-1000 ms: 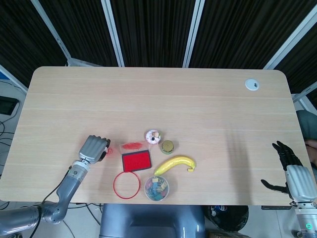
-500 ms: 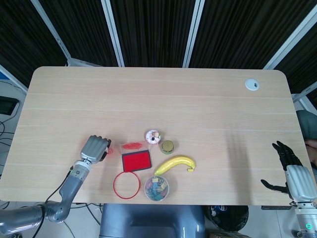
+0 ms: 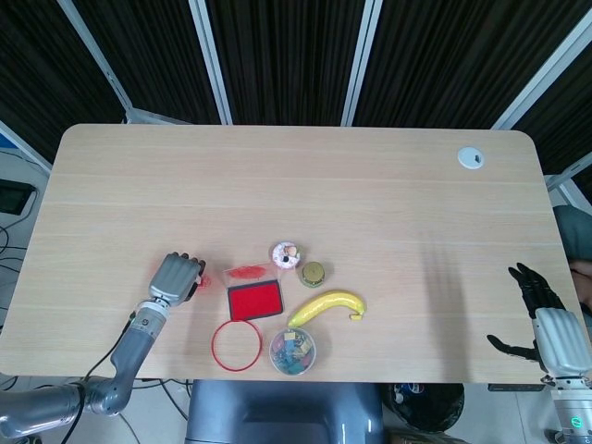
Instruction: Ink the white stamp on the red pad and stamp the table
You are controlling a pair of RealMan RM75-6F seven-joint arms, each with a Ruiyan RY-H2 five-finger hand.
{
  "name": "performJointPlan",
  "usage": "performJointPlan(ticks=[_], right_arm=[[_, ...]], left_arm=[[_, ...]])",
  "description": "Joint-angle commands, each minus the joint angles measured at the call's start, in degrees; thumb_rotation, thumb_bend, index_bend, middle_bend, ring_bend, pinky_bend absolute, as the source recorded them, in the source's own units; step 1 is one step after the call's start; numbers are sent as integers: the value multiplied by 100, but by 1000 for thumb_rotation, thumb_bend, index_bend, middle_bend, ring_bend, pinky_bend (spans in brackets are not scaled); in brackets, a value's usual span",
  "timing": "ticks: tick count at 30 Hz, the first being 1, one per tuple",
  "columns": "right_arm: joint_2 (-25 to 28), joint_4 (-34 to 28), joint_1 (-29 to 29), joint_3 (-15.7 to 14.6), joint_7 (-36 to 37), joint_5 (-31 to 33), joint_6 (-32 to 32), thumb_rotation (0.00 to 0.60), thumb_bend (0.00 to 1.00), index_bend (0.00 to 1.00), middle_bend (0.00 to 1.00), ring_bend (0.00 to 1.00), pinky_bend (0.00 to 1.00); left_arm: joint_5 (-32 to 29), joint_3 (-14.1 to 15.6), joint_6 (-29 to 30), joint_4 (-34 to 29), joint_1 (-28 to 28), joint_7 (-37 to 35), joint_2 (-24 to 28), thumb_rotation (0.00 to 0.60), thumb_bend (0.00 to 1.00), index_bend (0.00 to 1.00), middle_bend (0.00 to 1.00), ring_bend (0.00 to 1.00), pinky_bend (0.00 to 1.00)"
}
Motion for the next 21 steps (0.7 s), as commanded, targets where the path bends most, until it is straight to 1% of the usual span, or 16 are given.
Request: performJointPlan(ticks=[1,6,8,11,15,18,21], right_arm=[[-1,-1,0,1,-2,-1,2,600,125,0,0,0,175],[-2,-3,-2,2,-5,-1,7,600,126,0,0,0,175],[-1,-3,-2,1,-6,-1,4,600,127,0,0,0,175],[0,-4,-2,1,-6,0,3,600,127,0,0,0,175],[3,-6,-3,1,-5,-1,5,600,127,0,0,0,175],[5,-7,-3,0,-8,-2,5,600,127,0,0,0,175],[4,-3,-3,1,-12,-4,7,600,127,0,0,0,175]], left_arm=[[-50,-5,-5,-14,1,48,6,600,378,394,417,360,450],[-134,-11,-22,-43,-8,132,13,600,375,359,375,329,423],[-151,-11,-20,-56,-10,155,18,600,367,346,340,315,409],[-177,-13,-15,-74,-13,187,31,600,342,300,270,278,373],[-233,-26,16,-124,-12,253,71,600,259,164,127,159,248],[-258,-51,83,-246,12,254,169,600,194,83,44,84,160],[-265,-71,241,-485,86,232,339,600,161,44,4,48,116]])
